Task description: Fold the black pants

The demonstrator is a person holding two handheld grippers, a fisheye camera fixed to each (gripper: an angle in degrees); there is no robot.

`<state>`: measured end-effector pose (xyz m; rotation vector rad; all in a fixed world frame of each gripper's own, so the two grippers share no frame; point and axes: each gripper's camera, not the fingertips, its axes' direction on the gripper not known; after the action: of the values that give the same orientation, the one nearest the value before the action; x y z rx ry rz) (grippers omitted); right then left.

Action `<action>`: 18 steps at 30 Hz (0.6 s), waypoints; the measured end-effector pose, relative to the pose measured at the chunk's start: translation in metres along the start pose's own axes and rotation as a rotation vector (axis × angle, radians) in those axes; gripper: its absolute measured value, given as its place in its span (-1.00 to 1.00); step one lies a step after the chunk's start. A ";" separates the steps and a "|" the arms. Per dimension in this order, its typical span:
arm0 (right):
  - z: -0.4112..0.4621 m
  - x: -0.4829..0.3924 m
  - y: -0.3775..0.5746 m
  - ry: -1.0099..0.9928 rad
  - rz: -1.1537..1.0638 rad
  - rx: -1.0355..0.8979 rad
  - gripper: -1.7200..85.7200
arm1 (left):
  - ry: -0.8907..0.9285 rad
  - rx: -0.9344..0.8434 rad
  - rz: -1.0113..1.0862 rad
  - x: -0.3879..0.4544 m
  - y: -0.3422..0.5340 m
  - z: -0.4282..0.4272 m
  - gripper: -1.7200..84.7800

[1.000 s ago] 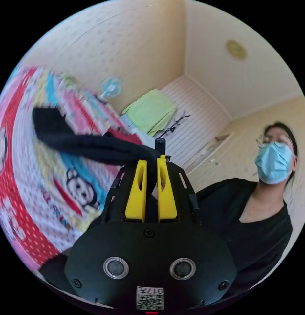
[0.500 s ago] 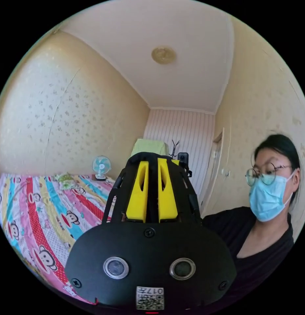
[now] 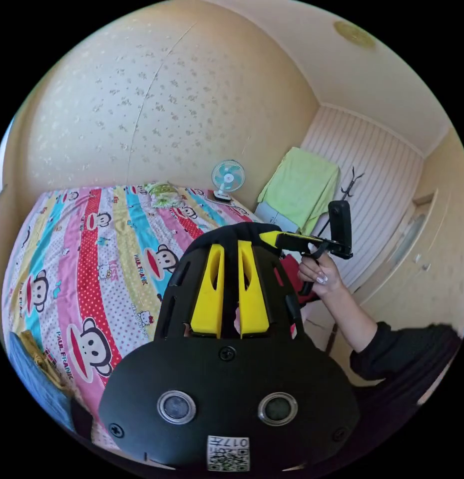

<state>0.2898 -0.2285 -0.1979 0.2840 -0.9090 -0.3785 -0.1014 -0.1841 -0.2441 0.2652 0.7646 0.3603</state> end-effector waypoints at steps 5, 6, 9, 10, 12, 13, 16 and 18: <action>0.029 0.009 0.217 -0.273 0.207 -0.096 -0.87 | 0.183 -0.091 -0.132 -0.002 0.162 0.037 -0.84; 0.033 0.009 0.240 -0.295 0.257 -0.116 -0.87 | 0.195 -0.136 -0.193 0.001 0.198 0.044 -0.84; 0.042 0.014 0.332 -0.396 0.551 -0.164 -0.84 | 0.188 -0.253 -0.295 0.018 0.256 0.059 -0.84; 0.041 0.018 0.350 -0.445 0.619 -0.170 -0.82 | 0.187 -0.303 -0.307 0.022 0.262 0.063 -0.83; 0.039 0.028 0.355 -0.477 0.675 -0.194 -0.78 | 0.200 -0.371 -0.329 0.020 0.258 0.066 -0.79; 0.038 0.035 0.345 -0.468 0.672 -0.218 -0.76 | 0.195 -0.374 -0.346 0.013 0.248 0.063 -0.75; 0.026 0.047 0.299 -0.322 0.575 -0.274 -0.69 | 0.164 -0.268 -0.409 -0.022 0.212 0.045 -0.62; 0.017 0.054 0.270 -0.202 0.529 -0.288 -0.66 | 0.174 -0.216 -0.438 -0.048 0.189 0.043 -0.54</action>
<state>0.3591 -0.0107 -0.0433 -0.2638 -1.0721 -0.0432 -0.1445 -0.0374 -0.1163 -0.1398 0.9221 0.0482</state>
